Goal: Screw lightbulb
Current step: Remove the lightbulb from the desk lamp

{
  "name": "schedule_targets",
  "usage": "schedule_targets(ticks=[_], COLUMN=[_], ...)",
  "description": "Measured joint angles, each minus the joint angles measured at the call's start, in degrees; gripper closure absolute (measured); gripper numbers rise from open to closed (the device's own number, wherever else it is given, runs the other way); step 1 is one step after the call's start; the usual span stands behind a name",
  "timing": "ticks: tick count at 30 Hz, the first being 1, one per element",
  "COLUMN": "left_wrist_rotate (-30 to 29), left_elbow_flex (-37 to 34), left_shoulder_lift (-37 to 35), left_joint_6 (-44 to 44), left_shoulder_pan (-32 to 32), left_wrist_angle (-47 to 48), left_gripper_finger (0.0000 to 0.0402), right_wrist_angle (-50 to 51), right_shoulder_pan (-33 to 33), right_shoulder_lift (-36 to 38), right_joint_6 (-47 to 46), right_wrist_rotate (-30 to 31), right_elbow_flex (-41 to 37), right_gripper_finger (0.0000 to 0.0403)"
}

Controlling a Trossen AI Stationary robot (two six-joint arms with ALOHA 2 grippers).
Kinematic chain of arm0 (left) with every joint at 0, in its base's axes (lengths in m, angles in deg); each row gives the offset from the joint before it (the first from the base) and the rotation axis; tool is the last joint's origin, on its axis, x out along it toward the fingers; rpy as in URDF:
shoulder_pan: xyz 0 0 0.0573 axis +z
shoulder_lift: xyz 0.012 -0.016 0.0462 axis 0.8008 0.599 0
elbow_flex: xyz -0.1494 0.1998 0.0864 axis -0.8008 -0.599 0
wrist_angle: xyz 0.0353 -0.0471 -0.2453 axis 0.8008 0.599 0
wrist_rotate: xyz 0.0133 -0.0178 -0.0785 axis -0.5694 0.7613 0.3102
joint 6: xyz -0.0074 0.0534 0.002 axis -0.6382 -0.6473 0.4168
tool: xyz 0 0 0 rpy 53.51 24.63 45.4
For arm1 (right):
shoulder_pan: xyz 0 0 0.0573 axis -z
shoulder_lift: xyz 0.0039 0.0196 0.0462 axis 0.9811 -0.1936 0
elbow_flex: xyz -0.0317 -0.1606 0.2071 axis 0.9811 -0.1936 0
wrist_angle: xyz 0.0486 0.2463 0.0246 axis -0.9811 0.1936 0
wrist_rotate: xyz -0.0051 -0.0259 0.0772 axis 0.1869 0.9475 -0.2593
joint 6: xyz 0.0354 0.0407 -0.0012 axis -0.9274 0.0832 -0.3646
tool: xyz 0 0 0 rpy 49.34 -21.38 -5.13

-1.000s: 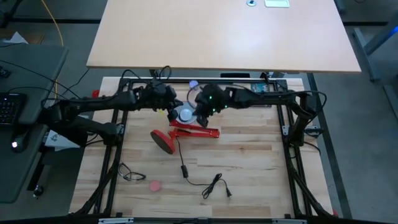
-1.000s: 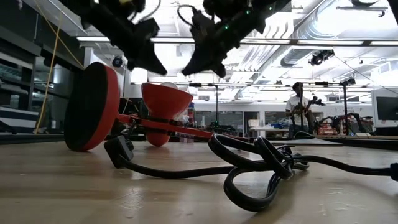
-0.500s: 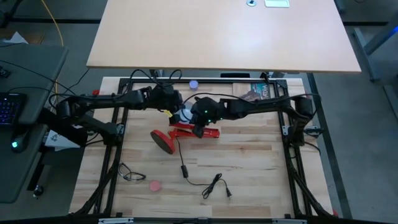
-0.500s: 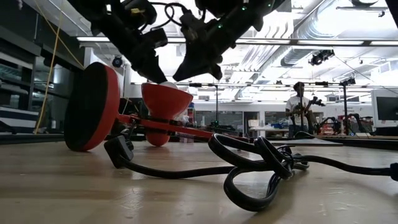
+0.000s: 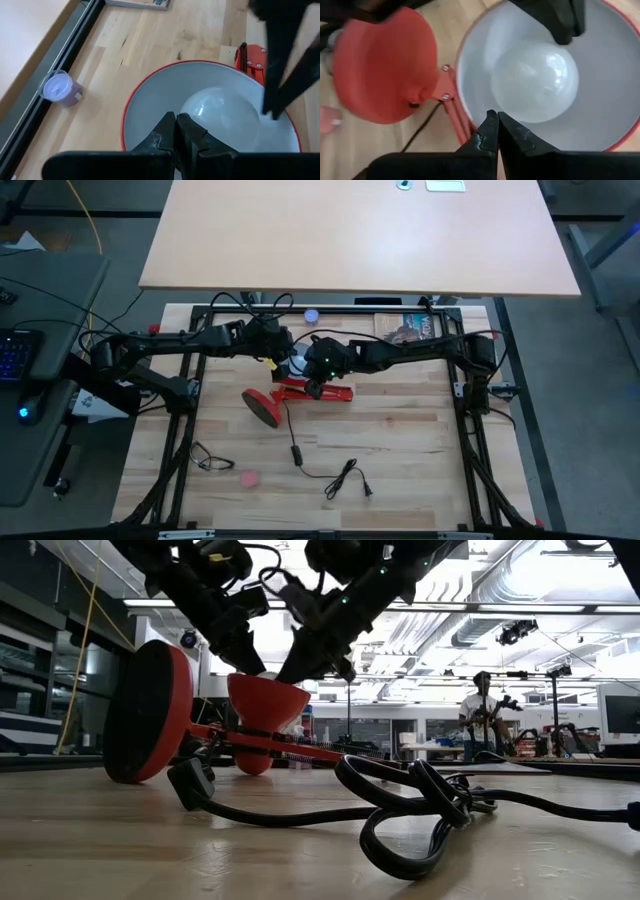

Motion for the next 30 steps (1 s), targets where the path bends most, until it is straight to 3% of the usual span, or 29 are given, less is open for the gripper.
schedule_targets(ticks=[15,22,27,30], left_wrist_rotate=[-2.3,1.2,1.2,-4.8], left_elbow_flex=[0.0,0.0,0.0,0.0], left_shoulder_lift=[-1.5,-5.2,-8.8,-12.7], left_joint_6=[6.7,11.8,14.3,14.6], left_shoulder_pan=[-3.5,-4.5,-7.3,-8.0], left_wrist_angle=[3.2,3.9,3.4,2.2], left_gripper_finger=[0.0402,0.0402,0.0402,0.0402], right_wrist_angle=[1.9,-2.7,-5.7,-4.6], right_shoulder_pan=[4.4,8.3,11.7,13.7], right_shoulder_lift=[-0.1,0.3,2.1,4.4], right_joint_6=[3.3,5.9,5.7,6.7], right_wrist_rotate=[2.1,9.2,8.3,4.8], right_elbow_flex=[-0.1,0.0,0.0,0.0], right_gripper_finger=[0.0403,0.0403,0.0403,0.0403])
